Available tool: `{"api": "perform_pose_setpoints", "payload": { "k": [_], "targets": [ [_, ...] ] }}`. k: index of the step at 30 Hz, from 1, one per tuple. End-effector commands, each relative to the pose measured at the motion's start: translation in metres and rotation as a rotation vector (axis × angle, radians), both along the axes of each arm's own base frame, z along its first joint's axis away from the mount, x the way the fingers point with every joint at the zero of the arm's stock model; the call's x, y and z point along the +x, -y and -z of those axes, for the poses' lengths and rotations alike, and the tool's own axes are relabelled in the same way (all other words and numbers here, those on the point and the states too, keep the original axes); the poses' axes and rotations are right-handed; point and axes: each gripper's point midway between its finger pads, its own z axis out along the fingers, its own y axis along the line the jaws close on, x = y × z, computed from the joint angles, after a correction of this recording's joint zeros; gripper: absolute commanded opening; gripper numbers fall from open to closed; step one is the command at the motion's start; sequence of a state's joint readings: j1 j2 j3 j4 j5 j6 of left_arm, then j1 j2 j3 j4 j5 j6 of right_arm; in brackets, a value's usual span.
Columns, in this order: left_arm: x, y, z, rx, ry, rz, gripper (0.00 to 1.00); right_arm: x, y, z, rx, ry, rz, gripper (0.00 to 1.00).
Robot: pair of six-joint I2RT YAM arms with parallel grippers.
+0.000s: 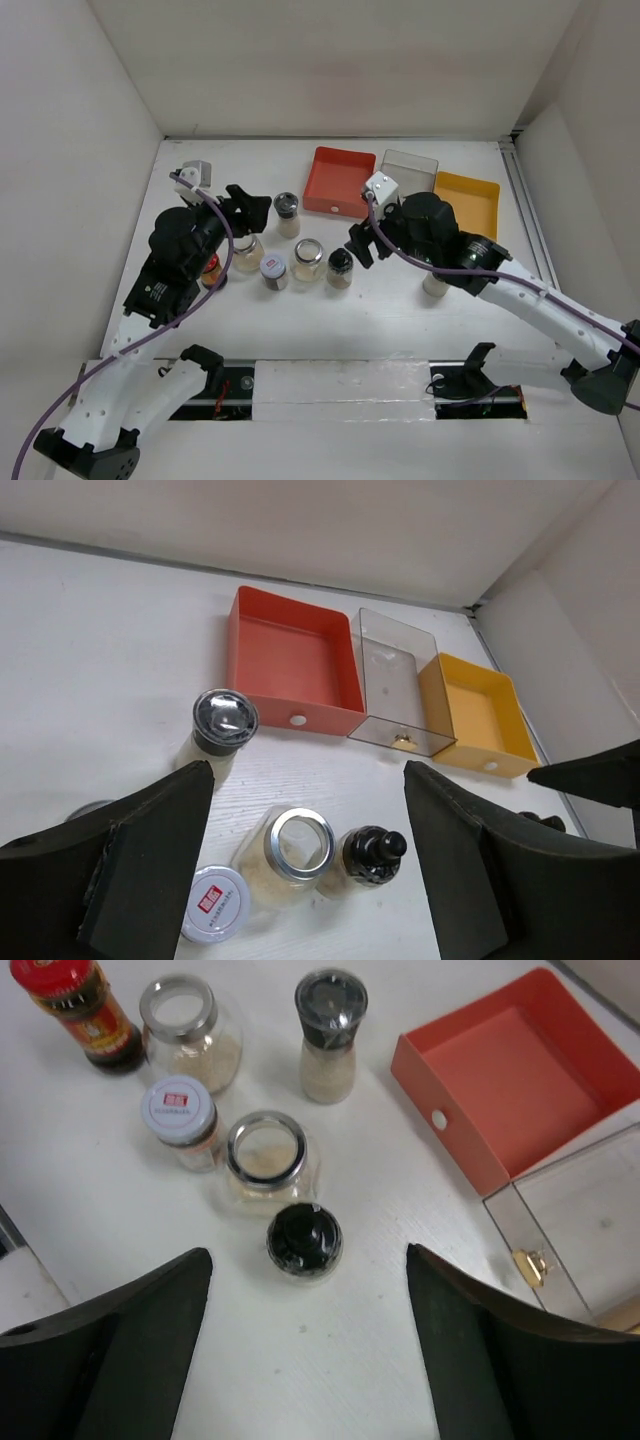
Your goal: Organize the condiment bottles
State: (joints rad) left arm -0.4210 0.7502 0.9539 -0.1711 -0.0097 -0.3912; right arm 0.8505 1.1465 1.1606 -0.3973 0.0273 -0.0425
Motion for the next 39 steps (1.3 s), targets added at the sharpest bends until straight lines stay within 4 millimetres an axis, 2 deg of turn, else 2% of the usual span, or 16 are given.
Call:
{"api": "perform_pose_setpoints", "payload": {
  "k": [1,2,3,6,7,8,9,10,11,12,14,16,18,21,32,39],
  "targets": [
    [0.0,0.001,-0.017,-0.017,0.08,0.012,0.72,-0.008,0.015,0.016,-0.048,-0.018,0.017,0.82],
    [0.002,-0.003,-0.012,-0.011,0.072,-0.012,0.7,-0.008,0.016,0.021,-0.056,-0.025,0.017,0.56],
    [0.0,-0.004,-0.015,-0.007,0.084,-0.012,0.6,-0.009,0.017,0.023,-0.052,-0.021,0.017,0.07],
    [-0.002,-0.003,-0.006,-0.005,0.102,0.0,0.22,-0.013,0.015,0.026,-0.034,-0.036,0.003,0.0],
    [-0.003,-0.004,-0.011,-0.005,0.124,0.001,0.07,-0.015,0.016,0.036,-0.049,-0.062,0.008,0.02],
    [-0.003,-0.004,-0.007,-0.001,0.116,0.001,0.04,-0.017,0.019,0.041,-0.07,-0.08,0.008,0.12],
    [-0.002,-0.005,-0.007,-0.001,0.116,-0.008,0.04,-0.019,0.02,0.048,-0.079,-0.099,0.012,0.45],
    [-0.002,-0.005,-0.007,-0.001,0.116,-0.008,0.06,-0.021,0.023,0.057,-0.098,-0.115,0.012,0.63],
    [-0.002,-0.007,-0.004,0.004,0.106,-0.017,0.11,-0.025,0.021,0.063,-0.102,-0.132,-0.008,0.78],
    [-0.002,-0.007,-0.002,0.008,0.098,-0.017,0.31,-0.028,0.02,0.067,-0.101,-0.141,-0.023,0.88],
    [-0.004,-0.008,-0.008,-0.001,0.118,-0.018,0.5,-0.033,0.019,0.083,-0.117,-0.183,-0.038,1.0],
    [-0.003,-0.008,-0.003,0.003,0.109,-0.017,0.67,-0.036,0.014,0.091,-0.104,-0.203,-0.058,1.0],
    [-0.003,-0.008,-0.003,0.003,0.109,-0.017,0.7,-0.034,0.006,0.104,-0.106,-0.219,-0.077,1.0],
    [-0.003,-0.008,-0.003,0.003,0.109,-0.017,0.7,-0.032,-0.003,0.125,-0.145,-0.259,-0.1,1.0],
    [-0.004,0.001,0.0,0.005,0.099,0.027,0.7,0.019,-0.039,0.139,-0.168,-0.157,-0.077,1.0],
    [-0.004,0.002,0.002,0.012,0.103,0.037,0.7,0.034,-0.041,0.138,-0.15,-0.124,-0.014,0.97]
  ]
}}
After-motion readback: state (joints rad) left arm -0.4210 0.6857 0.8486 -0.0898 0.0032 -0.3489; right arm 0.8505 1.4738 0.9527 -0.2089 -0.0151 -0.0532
